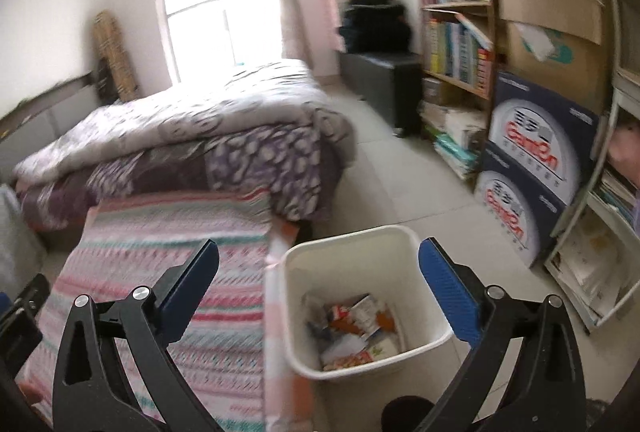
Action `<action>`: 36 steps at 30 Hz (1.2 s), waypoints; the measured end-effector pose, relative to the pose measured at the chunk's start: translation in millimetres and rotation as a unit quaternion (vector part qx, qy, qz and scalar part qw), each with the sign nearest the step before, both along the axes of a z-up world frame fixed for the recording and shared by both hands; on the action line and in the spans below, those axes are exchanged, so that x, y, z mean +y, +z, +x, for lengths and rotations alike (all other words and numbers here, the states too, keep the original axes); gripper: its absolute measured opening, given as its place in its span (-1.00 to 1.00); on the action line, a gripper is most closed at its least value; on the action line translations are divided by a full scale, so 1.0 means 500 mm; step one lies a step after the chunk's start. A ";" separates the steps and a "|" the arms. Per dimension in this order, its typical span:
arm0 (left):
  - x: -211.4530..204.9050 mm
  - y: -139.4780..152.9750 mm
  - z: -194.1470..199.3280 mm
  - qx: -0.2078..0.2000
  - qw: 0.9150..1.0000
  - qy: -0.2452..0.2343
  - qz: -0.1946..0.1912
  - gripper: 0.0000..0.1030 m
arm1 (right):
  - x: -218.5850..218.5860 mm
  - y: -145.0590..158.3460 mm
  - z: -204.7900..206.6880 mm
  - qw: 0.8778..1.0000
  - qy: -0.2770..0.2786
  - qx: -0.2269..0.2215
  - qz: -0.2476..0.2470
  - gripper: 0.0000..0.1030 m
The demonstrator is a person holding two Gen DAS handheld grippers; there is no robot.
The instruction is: Collect trash
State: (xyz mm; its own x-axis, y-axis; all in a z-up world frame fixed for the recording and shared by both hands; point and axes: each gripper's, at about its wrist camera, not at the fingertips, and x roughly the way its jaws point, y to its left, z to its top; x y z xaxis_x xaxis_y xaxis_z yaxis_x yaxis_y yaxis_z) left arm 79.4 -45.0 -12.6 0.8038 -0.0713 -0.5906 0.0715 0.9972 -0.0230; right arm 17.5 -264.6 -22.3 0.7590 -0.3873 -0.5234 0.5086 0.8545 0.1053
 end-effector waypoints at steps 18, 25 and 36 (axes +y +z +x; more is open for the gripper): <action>0.058 -0.028 -0.025 -0.020 0.999 0.020 0.022 0.87 | 0.130 -0.038 0.026 0.996 0.081 0.005 -0.033 0.86; 0.031 -0.036 -0.031 -0.015 0.999 0.008 0.036 0.87 | 0.119 -0.044 0.023 0.997 0.074 0.009 -0.031 0.86; 0.014 -0.043 -0.023 -0.003 1.000 -0.003 0.024 0.87 | 0.094 -0.048 0.017 0.997 0.066 0.014 -0.028 0.86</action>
